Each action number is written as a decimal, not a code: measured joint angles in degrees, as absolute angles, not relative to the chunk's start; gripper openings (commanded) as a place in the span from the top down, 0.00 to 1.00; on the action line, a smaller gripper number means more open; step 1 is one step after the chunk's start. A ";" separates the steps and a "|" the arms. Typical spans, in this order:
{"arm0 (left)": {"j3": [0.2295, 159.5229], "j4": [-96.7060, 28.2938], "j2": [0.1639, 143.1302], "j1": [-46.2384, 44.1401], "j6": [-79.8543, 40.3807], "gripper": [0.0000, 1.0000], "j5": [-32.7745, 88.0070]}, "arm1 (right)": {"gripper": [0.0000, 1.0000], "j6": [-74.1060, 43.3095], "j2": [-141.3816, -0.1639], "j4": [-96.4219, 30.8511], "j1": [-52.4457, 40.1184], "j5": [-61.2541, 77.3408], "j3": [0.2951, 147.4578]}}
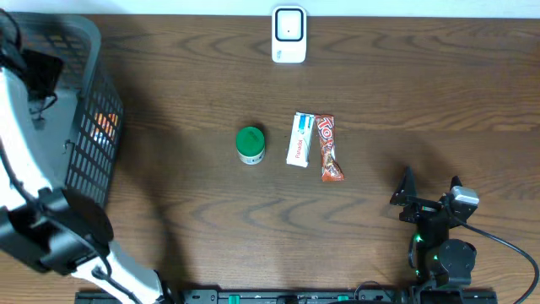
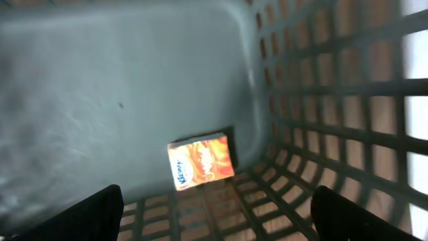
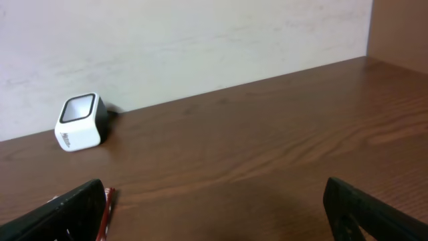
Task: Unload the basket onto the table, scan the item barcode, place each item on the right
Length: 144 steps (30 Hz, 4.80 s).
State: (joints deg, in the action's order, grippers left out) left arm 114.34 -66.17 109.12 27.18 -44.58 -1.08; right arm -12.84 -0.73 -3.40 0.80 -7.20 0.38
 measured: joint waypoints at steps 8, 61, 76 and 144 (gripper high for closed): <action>114.32 -68.38 116.88 26.98 -52.97 0.10 0.80 | 0.01 -12.84 -0.73 -3.40 0.80 -7.18 0.38; 114.34 -70.78 134.10 23.57 -55.68 0.40 1.63 | 0.01 -12.84 -0.73 -3.40 0.80 -7.20 0.38; 115.18 -73.28 127.98 34.22 -50.37 0.51 12.45 | 0.01 -12.84 -0.73 -3.40 0.80 -7.18 0.38; 117.54 -48.49 135.87 -48.25 -26.94 0.51 8.88 | 0.01 -12.84 -0.73 -3.40 0.80 -7.16 0.38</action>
